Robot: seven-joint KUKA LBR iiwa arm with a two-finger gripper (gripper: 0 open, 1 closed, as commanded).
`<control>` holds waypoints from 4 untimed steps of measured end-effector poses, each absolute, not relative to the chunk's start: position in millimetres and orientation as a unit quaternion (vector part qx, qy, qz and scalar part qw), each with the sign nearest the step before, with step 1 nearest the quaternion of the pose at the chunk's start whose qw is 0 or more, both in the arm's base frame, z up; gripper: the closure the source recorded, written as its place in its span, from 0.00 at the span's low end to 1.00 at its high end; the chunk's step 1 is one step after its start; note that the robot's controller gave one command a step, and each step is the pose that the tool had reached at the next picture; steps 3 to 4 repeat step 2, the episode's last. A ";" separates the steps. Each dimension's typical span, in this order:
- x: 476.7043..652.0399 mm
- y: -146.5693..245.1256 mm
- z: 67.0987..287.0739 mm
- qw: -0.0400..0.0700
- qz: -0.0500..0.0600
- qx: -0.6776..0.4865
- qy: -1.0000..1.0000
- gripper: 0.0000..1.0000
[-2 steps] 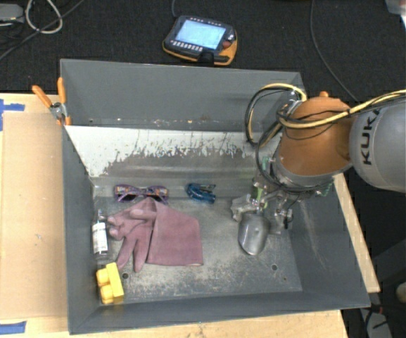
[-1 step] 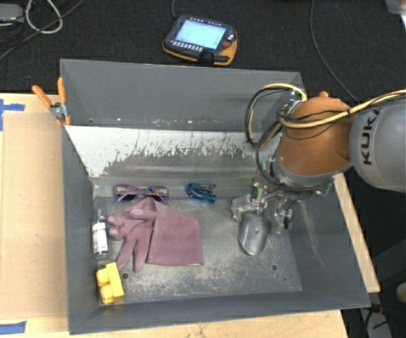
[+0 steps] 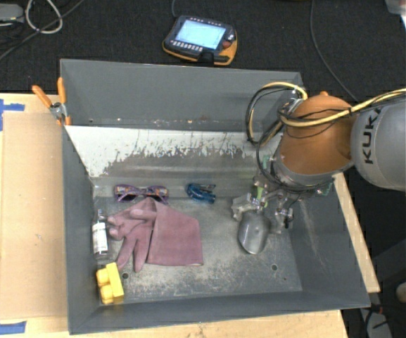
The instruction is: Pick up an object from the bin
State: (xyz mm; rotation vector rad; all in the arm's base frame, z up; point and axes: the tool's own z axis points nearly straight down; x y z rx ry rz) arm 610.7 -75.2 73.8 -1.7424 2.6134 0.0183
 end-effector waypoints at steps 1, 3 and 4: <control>608.0 -73.6 102.1 -0.003 0.009 -0.554 0.832 1.00; 608.7 -73.0 140.3 -0.002 0.010 -0.553 0.833 1.00; 608.7 -73.0 140.3 -0.002 0.010 -0.553 0.833 1.00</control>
Offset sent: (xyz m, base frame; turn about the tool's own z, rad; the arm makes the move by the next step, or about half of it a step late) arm -0.0021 0.0011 0.0957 0.0008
